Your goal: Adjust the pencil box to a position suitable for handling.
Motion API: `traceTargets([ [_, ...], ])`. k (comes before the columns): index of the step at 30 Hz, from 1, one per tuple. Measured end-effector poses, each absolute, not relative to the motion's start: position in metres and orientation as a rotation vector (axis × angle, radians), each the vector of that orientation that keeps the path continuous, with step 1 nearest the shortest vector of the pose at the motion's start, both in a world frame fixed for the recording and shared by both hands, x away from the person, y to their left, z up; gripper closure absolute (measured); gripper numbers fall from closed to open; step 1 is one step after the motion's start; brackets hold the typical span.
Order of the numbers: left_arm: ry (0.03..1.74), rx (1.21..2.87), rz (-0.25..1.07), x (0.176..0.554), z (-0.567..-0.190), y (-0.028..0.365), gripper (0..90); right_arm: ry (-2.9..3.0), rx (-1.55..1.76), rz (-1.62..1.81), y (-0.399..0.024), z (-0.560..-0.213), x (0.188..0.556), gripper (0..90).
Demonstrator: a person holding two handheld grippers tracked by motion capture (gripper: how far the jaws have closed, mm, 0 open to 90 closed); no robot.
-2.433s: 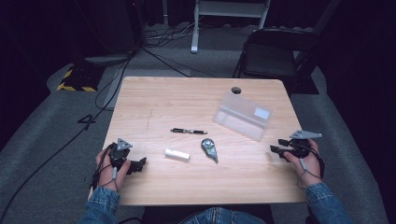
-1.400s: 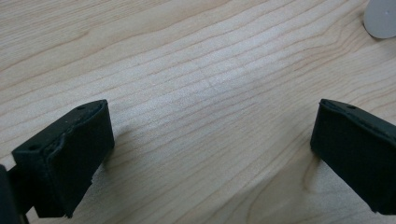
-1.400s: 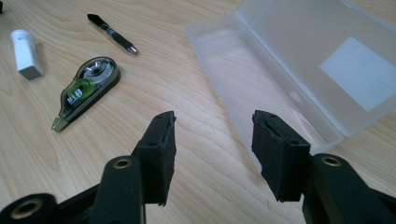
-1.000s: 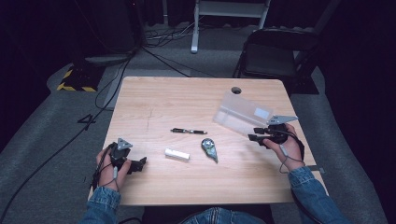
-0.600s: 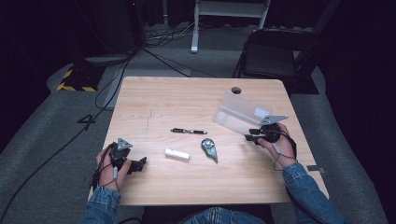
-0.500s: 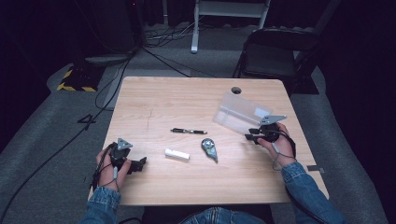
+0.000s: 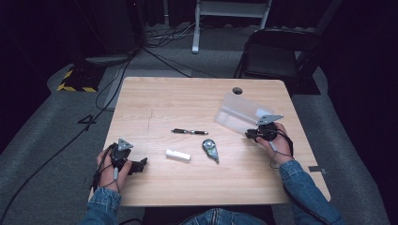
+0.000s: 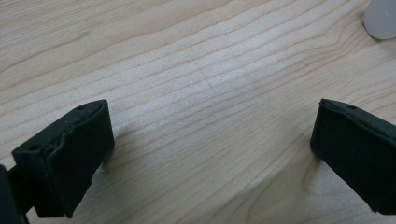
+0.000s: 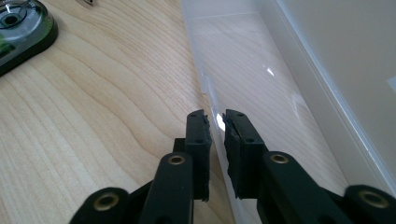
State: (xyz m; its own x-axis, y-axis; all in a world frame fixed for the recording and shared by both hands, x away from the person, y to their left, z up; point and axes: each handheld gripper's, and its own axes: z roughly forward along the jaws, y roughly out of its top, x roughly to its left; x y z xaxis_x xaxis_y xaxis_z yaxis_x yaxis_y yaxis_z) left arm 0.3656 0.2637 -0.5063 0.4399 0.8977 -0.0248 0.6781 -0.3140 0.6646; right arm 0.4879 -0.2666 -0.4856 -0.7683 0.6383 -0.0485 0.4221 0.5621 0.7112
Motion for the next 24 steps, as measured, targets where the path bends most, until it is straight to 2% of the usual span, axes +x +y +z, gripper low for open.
traceTargets([
  [4,1.316,2.091,0.471,0.366,-0.506,0.264,0.0,2.522,0.874,1.009,-0.267,-0.488,0.487,86.2],
  [9,1.317,2.092,0.471,0.366,-0.506,0.264,0.0,2.545,0.84,1.011,-0.263,-0.488,0.485,89.4],
  [24,1.313,2.095,0.467,0.367,-0.506,0.263,0.0,2.631,0.724,1.008,-0.258,-0.486,0.466,89.4],
])
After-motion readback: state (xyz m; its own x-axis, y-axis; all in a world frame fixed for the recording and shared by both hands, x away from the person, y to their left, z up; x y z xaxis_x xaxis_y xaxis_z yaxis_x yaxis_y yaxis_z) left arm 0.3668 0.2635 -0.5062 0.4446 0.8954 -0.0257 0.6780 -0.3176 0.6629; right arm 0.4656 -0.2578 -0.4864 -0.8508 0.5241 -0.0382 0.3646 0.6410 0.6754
